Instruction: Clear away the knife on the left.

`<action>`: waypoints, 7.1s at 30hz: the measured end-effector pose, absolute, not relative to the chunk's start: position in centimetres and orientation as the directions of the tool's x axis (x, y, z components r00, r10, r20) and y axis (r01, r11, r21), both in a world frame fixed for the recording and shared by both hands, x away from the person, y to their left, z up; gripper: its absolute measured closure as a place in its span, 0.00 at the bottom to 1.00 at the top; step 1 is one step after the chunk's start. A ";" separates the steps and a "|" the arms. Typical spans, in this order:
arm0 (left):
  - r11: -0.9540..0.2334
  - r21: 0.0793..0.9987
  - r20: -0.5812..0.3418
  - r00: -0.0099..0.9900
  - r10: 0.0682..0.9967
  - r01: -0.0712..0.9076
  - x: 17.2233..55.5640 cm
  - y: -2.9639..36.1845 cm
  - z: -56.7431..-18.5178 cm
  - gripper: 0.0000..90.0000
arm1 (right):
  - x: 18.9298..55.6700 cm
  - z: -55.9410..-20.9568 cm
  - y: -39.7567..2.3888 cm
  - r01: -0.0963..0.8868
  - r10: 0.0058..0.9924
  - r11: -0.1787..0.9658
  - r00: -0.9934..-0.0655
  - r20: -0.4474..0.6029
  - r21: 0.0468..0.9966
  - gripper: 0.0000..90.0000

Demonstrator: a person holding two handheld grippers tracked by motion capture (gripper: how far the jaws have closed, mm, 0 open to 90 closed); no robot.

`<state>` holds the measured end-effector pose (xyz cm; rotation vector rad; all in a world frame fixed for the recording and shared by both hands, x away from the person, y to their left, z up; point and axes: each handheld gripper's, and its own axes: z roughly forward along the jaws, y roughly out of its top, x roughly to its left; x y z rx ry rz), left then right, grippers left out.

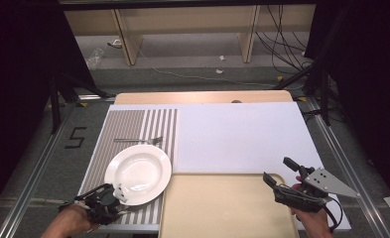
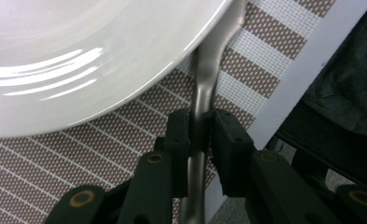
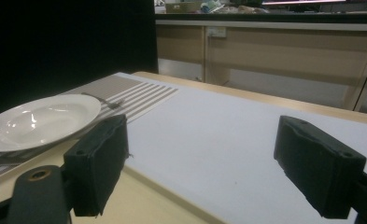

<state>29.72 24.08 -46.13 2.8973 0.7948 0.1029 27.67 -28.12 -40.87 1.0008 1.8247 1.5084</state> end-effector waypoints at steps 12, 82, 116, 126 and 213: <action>-0.889 0.144 0.032 0.896 0.443 0.434 29.0 24.1 -46.0 0.88 | 27.7 -40.9 -28.2 0.191 0.828 0.086 -0.559 0.037 0.978 0.21; -0.673 0.565 -0.252 0.877 0.409 0.477 28.2 13.9 -40.8 0.88 | 27.6 -40.8 -28.2 0.187 0.833 0.088 -0.552 0.030 0.979 0.21; -0.807 0.387 -0.270 0.891 0.364 0.447 28.2 7.5 -43.7 0.88 | 27.7 -40.9 -28.4 0.184 0.839 0.086 -0.544 0.028 0.979 0.21; -0.831 0.318 -0.292 0.881 0.373 0.457 28.3 6.8 -45.3 0.88 | 27.7 -40.9 -28.3 0.183 0.839 0.087 -0.544 0.027 0.979 0.22; -0.838 0.465 0.020 0.943 0.331 0.285 27.2 4.8 -46.6 0.99 | 27.7 -40.9 -28.3 0.183 0.836 0.084 -0.547 0.030 0.980 0.23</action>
